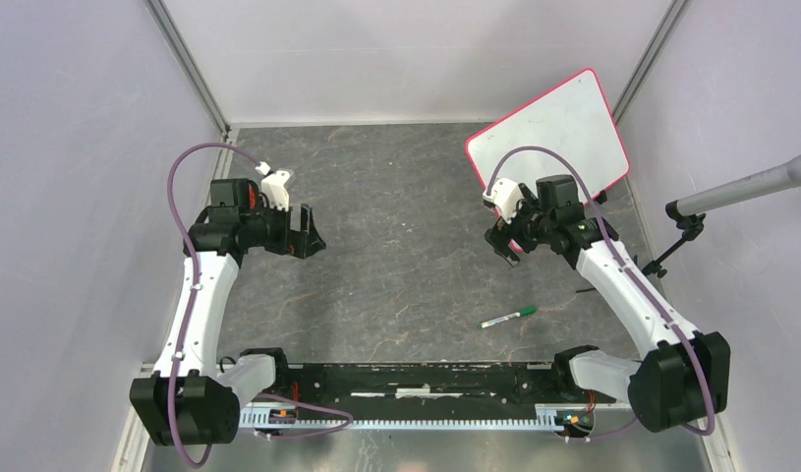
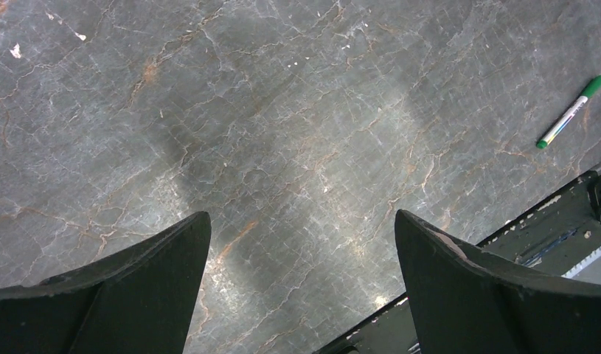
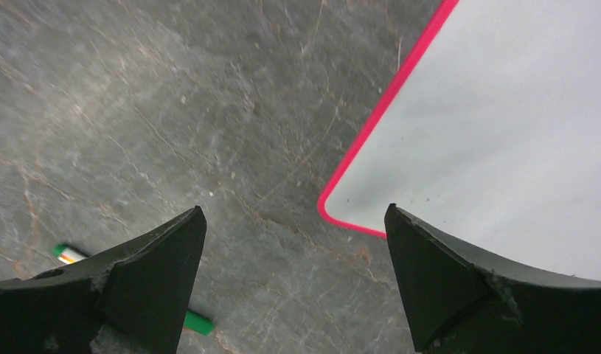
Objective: Write a sentence on the whiteboard
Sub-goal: Pick up the whiteboard marker at the center of the board.
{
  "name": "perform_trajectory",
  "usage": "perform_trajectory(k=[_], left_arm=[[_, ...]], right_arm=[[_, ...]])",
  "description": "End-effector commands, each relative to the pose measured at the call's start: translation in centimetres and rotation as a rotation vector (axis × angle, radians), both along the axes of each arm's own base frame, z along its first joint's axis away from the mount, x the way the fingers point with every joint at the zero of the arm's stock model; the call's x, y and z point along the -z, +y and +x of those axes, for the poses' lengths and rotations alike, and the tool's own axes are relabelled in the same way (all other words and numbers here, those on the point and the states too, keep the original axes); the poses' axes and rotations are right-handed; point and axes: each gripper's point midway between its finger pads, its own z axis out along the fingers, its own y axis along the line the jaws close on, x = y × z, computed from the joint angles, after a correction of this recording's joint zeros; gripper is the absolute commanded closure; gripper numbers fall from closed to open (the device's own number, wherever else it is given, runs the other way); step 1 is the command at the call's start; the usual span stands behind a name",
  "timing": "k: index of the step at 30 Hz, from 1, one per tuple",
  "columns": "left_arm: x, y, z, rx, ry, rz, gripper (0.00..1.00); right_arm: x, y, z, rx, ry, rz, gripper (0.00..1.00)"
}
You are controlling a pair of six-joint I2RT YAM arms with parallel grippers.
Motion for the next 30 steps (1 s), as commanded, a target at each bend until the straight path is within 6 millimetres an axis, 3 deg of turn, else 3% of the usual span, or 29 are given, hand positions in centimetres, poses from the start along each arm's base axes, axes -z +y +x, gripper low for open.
perform_trajectory(k=[1,7,10,18,27,30], left_arm=[[-1.4,-0.2,0.5,0.038,-0.082,0.016,0.0],[-0.8,-0.6,0.2,0.064,-0.072,0.013,0.0],[-0.9,-1.2,0.0,0.09,-0.071,-0.004,0.0],[-1.2,-1.6,0.2,0.104,-0.065,-0.019,0.0],[-1.2,-1.6,-0.3,0.122,-0.073,-0.013,0.0],[-1.2,-1.8,-0.4,0.133,-0.07,-0.019,0.0]], right_arm=[[1.4,-2.9,0.4,0.03,0.055,-0.086,0.02],[2.8,-8.0,1.3,0.103,0.085,-0.172,0.01],[3.6,-10.1,1.9,0.143,0.094,-0.221,0.08],[5.0,-12.5,4.6,0.191,0.082,-0.343,0.29],[7.0,-14.2,6.9,0.225,0.097,-0.431,0.33],[8.0,-15.7,7.4,0.255,0.11,-0.438,0.35]])
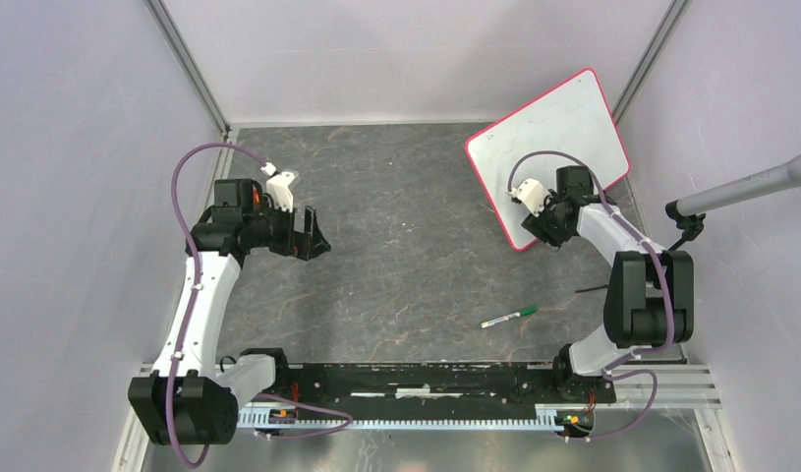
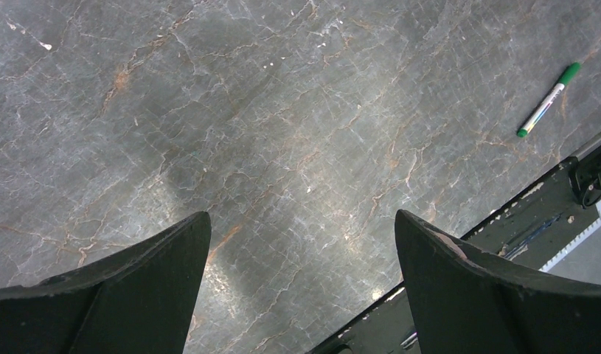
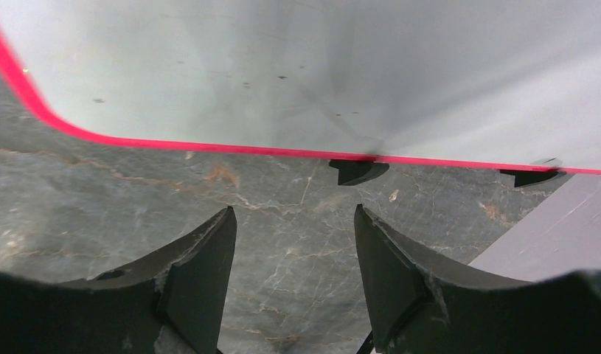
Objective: Write a sentence on the whiteboard
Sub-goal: Pick up the whiteboard marker at the center of the board.
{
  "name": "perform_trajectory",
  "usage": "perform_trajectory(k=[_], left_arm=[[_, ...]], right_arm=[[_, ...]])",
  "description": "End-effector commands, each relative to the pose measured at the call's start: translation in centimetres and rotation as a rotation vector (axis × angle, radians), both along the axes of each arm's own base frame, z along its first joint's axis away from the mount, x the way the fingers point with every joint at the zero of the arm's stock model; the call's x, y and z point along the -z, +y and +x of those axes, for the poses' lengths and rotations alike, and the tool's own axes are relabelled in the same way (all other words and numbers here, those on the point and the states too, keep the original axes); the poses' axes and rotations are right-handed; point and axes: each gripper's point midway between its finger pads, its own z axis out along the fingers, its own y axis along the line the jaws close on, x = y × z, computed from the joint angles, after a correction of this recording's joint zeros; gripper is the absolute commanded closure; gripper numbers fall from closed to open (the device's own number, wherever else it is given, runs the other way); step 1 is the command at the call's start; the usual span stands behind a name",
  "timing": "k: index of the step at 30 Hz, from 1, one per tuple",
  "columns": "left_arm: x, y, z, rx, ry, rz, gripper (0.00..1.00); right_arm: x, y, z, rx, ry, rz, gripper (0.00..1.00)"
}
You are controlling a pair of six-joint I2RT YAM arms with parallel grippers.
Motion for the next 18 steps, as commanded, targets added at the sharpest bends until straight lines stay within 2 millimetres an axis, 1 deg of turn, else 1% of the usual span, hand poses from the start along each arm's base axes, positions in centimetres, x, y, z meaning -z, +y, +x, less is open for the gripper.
perform_trajectory(k=[1,8,12,14,18], left_arm=[[-1.0,-0.5,0.0,0.081,-0.073,0.006,0.0],[-1.0,-0.6,-0.1,0.09,-0.075,0.002,0.0],[-0.8,-0.8,-0.2,0.108,-0.07,-0.002,0.0],[-0.8,-1.8,-0.5,0.154,-0.061,-0.007,0.0],[-1.1,-2.5,-0.8,0.2,-0.068,-0.024,0.0]], right_arm=[[-0.5,-2.1,2.7,0.027,-0.064,-0.043,0.35],[0.7,-3.3,3.5,0.043,-0.056,-0.014,0.35],[1.0,-3.0,4.1,0.029,-0.062,0.042,0.35],[1.0,-2.7,4.6,0.026,-0.067,0.068,0.36],[1.5,-1.9,5.4,0.005,-0.057,0.117,0.36]])
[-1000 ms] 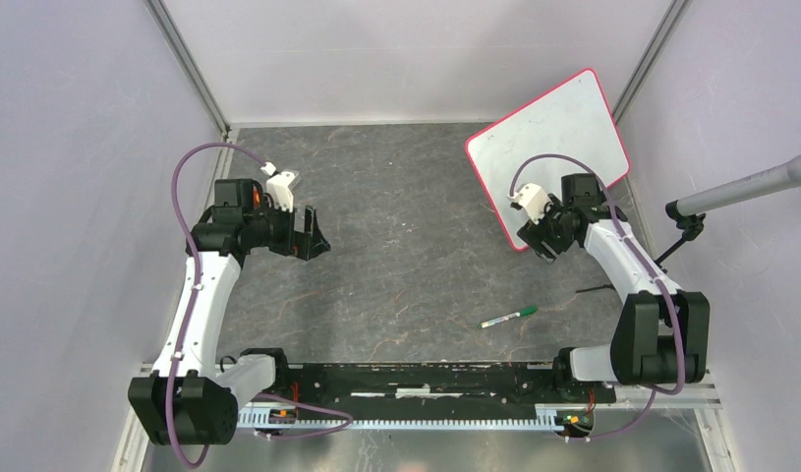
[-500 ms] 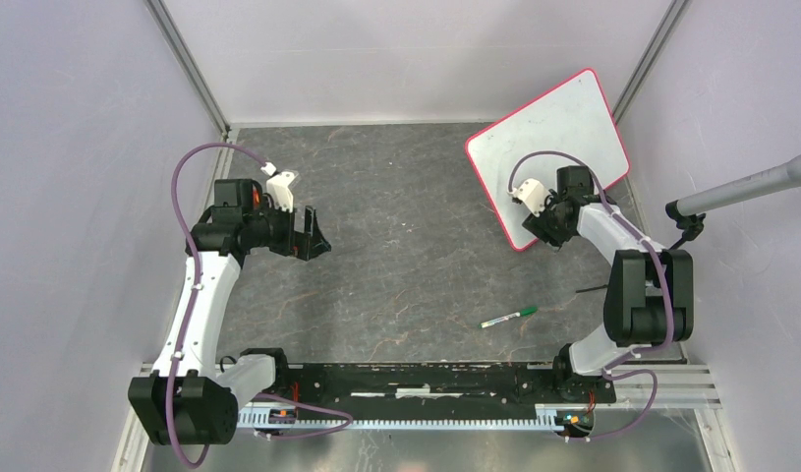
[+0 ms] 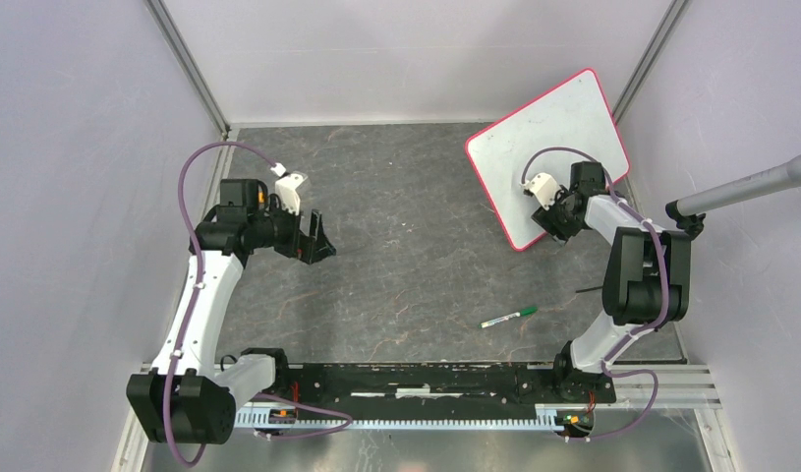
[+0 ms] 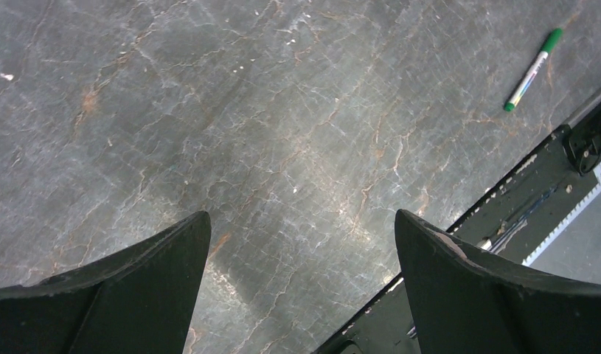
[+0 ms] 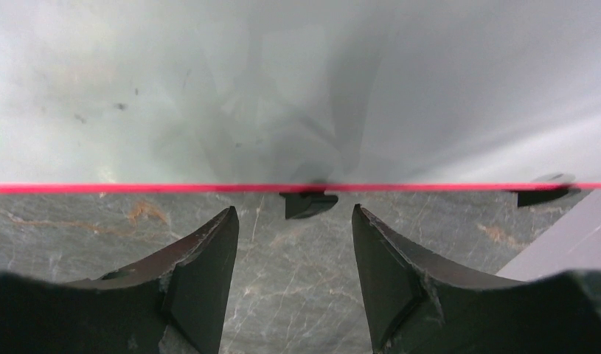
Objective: Write a sentence on the whiteboard
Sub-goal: Pick up the whiteboard marker at the center of the board.
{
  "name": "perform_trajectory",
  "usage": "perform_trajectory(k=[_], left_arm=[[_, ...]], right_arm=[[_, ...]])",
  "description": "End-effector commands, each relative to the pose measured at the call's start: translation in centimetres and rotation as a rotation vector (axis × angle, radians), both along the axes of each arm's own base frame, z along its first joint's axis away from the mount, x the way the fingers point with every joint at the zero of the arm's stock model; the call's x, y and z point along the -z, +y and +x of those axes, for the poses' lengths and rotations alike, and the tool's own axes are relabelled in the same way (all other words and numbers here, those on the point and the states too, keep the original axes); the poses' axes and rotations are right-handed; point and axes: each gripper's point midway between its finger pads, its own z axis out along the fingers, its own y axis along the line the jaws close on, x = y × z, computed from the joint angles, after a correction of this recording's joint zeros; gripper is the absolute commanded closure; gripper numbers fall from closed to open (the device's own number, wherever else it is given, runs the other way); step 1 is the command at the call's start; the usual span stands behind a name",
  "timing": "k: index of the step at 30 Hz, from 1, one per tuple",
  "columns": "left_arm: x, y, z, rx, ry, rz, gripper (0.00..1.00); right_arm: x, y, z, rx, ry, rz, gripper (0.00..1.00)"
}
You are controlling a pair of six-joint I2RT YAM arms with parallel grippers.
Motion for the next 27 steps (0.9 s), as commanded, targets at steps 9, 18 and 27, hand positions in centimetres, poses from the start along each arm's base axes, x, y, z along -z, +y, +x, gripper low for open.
perform_trajectory(k=[9,18,27], left_arm=[[1.1,-4.9,-2.6,0.359,-0.065,0.082,0.01],[1.6,-15.6,-4.5,0.633,-0.232,0.135,0.22],[5.9,-29.7,-8.9,0.821,-0.304,0.24,0.34]], right_arm=[[0.0,1.8,2.9,-0.058,-0.028,0.109,0.48],[1.0,2.7,1.5,-0.051,0.014,0.164,0.68],[0.5,3.5,1.6,-0.005,0.003,0.229,0.83]])
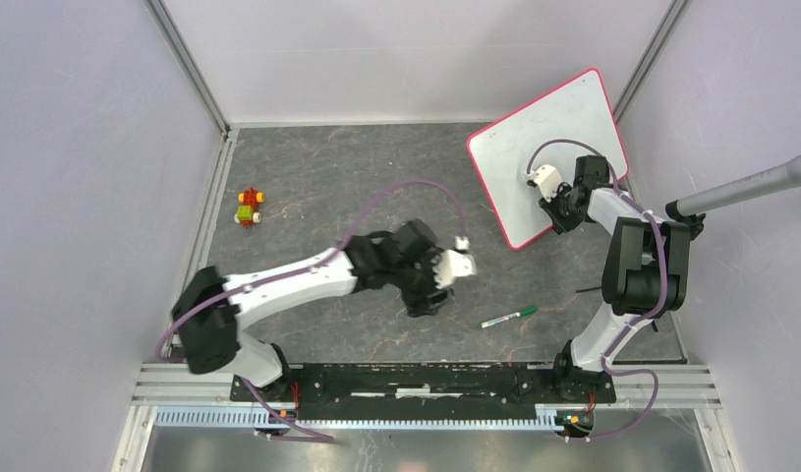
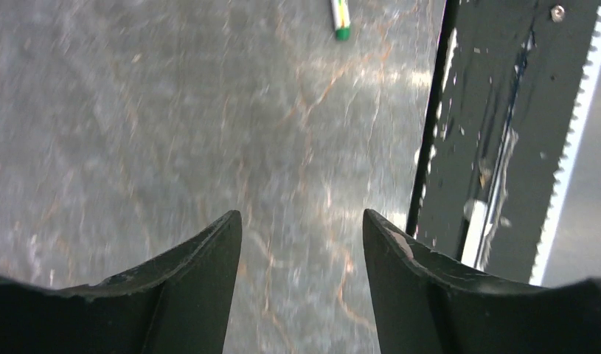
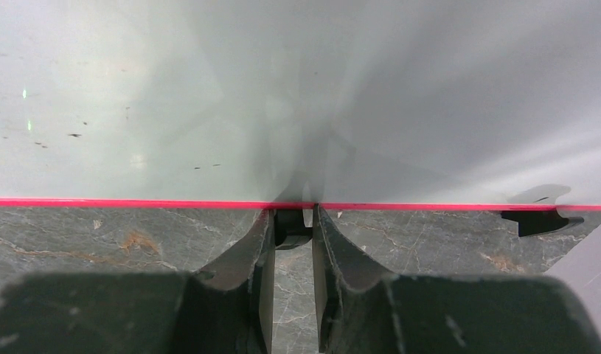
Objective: Write a sentence on the whiteboard
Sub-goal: Pick up the whiteboard marker at the center of the board.
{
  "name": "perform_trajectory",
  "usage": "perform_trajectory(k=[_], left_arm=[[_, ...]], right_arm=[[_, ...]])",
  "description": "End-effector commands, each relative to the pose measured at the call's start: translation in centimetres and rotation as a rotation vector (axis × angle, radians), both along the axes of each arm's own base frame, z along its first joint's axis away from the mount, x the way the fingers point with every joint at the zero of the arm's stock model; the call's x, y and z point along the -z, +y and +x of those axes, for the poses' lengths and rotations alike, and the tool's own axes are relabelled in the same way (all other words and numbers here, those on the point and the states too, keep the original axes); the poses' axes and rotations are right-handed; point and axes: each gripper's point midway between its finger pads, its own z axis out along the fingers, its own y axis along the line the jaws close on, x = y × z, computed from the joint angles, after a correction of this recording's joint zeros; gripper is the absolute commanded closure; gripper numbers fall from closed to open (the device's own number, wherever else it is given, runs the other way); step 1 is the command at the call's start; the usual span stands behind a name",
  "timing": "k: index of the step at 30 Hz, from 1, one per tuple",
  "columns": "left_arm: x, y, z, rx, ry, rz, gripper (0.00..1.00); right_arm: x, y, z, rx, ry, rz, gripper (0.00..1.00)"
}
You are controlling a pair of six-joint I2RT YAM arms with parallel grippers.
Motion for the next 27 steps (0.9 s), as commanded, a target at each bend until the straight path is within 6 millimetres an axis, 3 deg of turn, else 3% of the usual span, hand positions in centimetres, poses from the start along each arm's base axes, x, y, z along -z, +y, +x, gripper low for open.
perform_trajectory(k=[1,6,13,23,27], left_arm=[[0.0,-7.1,-0.2,-0.015,-0.128,-0.043,0.35],[2.6,-12.1,-1.6,-0.011,-0.103,-0.007,0.42],[4.9,-16.3,-1.6,0.017,-0.079,0.007,0.43],[9.6,-16.8,-1.5,0.017,-0.048,0.111,0.45],[11.0,-15.9,-1.0,-0.003,-0.055,0.169,0.54]], right_arm=[[0.2,2.9,-0.3,-0.016,0.009,0.129,0.85],[0.6,3.1,-0.8,-0.003,0.016,0.136,0.92],[0.5,3.2,-1.0,-0.006,0.005,0.138,0.98],[-0.2,3.9,-1.1,-0.025,-0.004,0.155,0.98],[-0.3,4.2,-1.4,-0.037,-0.006,0.159,0.99]])
